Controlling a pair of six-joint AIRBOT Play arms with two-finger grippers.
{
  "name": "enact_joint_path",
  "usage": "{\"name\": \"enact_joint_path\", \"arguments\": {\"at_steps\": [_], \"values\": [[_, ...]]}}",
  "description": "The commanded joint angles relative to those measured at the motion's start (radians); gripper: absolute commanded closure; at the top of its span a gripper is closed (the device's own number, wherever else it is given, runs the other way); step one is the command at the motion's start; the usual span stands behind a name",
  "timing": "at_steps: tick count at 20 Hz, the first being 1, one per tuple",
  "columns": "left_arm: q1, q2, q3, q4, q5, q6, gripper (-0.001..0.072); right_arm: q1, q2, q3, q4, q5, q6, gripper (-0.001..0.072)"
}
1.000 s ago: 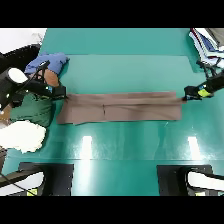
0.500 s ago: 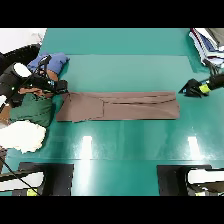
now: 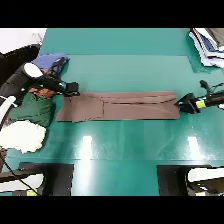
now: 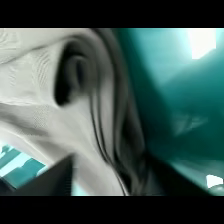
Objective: Fold the shirts.
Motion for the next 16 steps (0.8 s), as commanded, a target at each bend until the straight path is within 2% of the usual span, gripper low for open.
{"name": "enact_joint_path", "arguments": {"at_steps": [1, 3, 7, 13, 16], "values": [[-0.103, -0.029, 0.002, -0.008, 0.072, -0.063, 0.0679, 0.078, -0.031, -0.001, 0.042, -0.062, -0.045, 0.0422], [-0.161, -0.066, 0.017, -0.033, 0.114, -0.063, 0.0680, 0.103, -0.027, 0.038, 0.041, -0.043, -0.050, 0.0688], [-0.256, -0.198, 0.158, -0.068, 0.134, -0.067, 0.0680, 0.117, 0.068, 0.183, 0.043, 0.069, -0.032, 0.0700], [-0.378, -0.442, 0.418, -0.101, 0.104, -0.100, 0.0680, 0.264, 0.233, 0.433, 0.047, 0.118, 0.100, 0.0700], [-0.429, -0.516, 0.492, -0.111, 0.101, -0.109, 0.0680, 0.347, 0.230, 0.527, 0.156, 0.123, 0.119, 0.0701]]}}
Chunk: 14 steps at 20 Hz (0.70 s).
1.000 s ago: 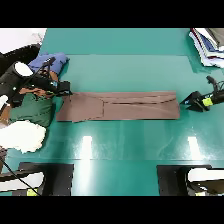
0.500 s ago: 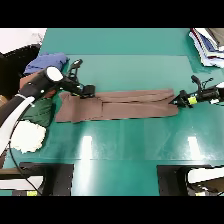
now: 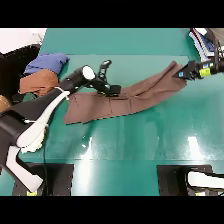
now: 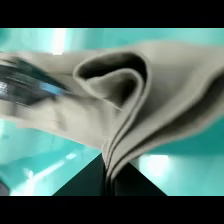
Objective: Fold the shirts.
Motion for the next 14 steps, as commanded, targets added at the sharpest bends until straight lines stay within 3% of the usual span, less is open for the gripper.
{"name": "enact_joint_path", "arguments": {"at_steps": [1, 9, 14], "values": [[-0.060, -0.089, 0.092, -0.016, -0.009, -0.014, 0.0680, 0.097, 0.010, 0.119, 0.129, 0.012, 0.038, 0.0701], [-0.073, -0.109, 0.107, 0.119, -0.065, -0.056, 0.0680, 0.241, -0.030, 0.198, 0.206, -0.032, 0.037, 0.0700], [0.061, 0.020, 0.203, 0.245, -0.182, -0.056, 0.0679, 0.360, -0.031, 0.198, 0.204, -0.086, 0.017, 0.0700]]}}
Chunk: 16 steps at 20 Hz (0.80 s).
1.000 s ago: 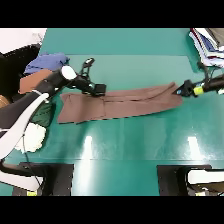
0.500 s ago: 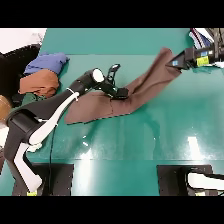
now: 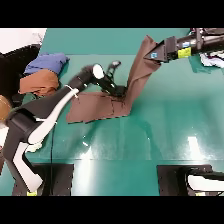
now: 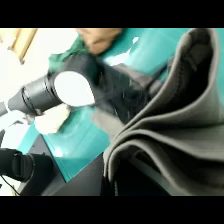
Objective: Fold the shirts.
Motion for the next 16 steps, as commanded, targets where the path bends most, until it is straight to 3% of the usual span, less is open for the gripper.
{"name": "enact_joint_path", "arguments": {"at_steps": [1, 6, 7, 10, 12, 13, 16], "values": [[0.121, 0.108, 0.068, 0.117, -0.112, -0.001, 0.0679, 0.106, -0.003, 0.004, 0.006, -0.068, -0.016, 0.0700], [0.387, 0.334, 0.095, 0.228, -0.212, 0.007, 0.0678, 0.407, -0.116, 0.005, 0.006, -0.282, -0.067, 0.0682], [0.436, 0.371, 0.095, 0.230, -0.226, 0.008, 0.0679, 0.463, -0.155, 0.010, 0.003, -0.308, -0.103, 0.0601], [0.541, 0.445, 0.094, 0.229, -0.272, 0.007, 0.0679, 0.599, -0.281, 0.104, -0.088, -0.329, -0.208, 0.0224], [0.572, 0.464, 0.095, 0.228, -0.301, 0.008, 0.0678, 0.626, -0.340, 0.189, -0.158, -0.246, -0.195, 0.0224], [0.578, 0.468, 0.095, 0.229, -0.312, 0.008, 0.0679, 0.620, -0.352, 0.223, -0.198, -0.182, -0.138, 0.0256], [0.577, 0.468, 0.095, 0.221, -0.336, 0.016, 0.0679, 0.544, -0.308, 0.178, -0.331, -0.056, -0.103, 0.0282]]}}
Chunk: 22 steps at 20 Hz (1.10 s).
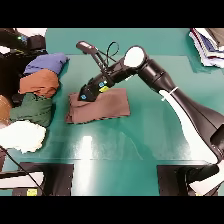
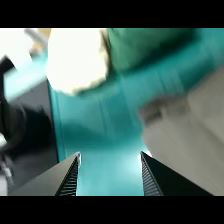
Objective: Fold the shirts.
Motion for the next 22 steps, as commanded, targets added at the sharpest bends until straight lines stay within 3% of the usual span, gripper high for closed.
{"name": "enact_joint_path", "arguments": {"at_steps": [1, 5, 6, 7, 8, 11, 15, 18, 20, 22], "values": [[0.023, 0.016, 0.001, -0.003, -0.040, 0.005, 0.0679, -0.070, 0.036, -0.063, -0.150, 0.114, 0.050, 0.0282], [0.023, 0.016, 0.001, -0.018, -0.051, 0.017, 0.0679, -0.318, 0.211, -0.451, -0.150, 0.008, 0.108, 0.0281], [0.023, 0.016, 0.001, -0.032, -0.052, 0.027, 0.0678, -0.388, 0.247, -0.557, -0.139, -0.051, 0.124, 0.0231], [0.023, 0.016, 0.001, -0.050, -0.050, 0.030, 0.0679, -0.446, 0.266, -0.644, -0.106, -0.108, 0.132, 0.0079], [0.023, 0.016, 0.001, -0.064, -0.045, 0.030, 0.0678, -0.504, 0.269, -0.719, -0.050, -0.150, 0.132, 0.0035], [0.023, 0.016, 0.001, -0.080, -0.030, 0.030, 0.0679, -0.574, 0.193, -0.808, 0.085, -0.178, 0.086, 0.0050], [0.023, 0.014, 0.001, -0.080, -0.021, 0.031, 0.0678, -0.500, 0.022, -0.725, 0.242, -0.177, 0.033, 0.0068], [0.023, 0.014, 0.001, -0.082, -0.021, 0.039, 0.0679, -0.406, -0.095, -0.583, 0.261, -0.147, 0.034, 0.0094], [0.023, 0.014, 0.001, -0.084, -0.027, 0.039, 0.0679, -0.352, -0.155, -0.496, 0.259, -0.129, 0.034, 0.0149], [0.023, 0.014, 0.001, -0.109, -0.026, 0.057, 0.0679, -0.315, -0.188, -0.436, 0.247, -0.117, 0.033, 0.0420]]}}
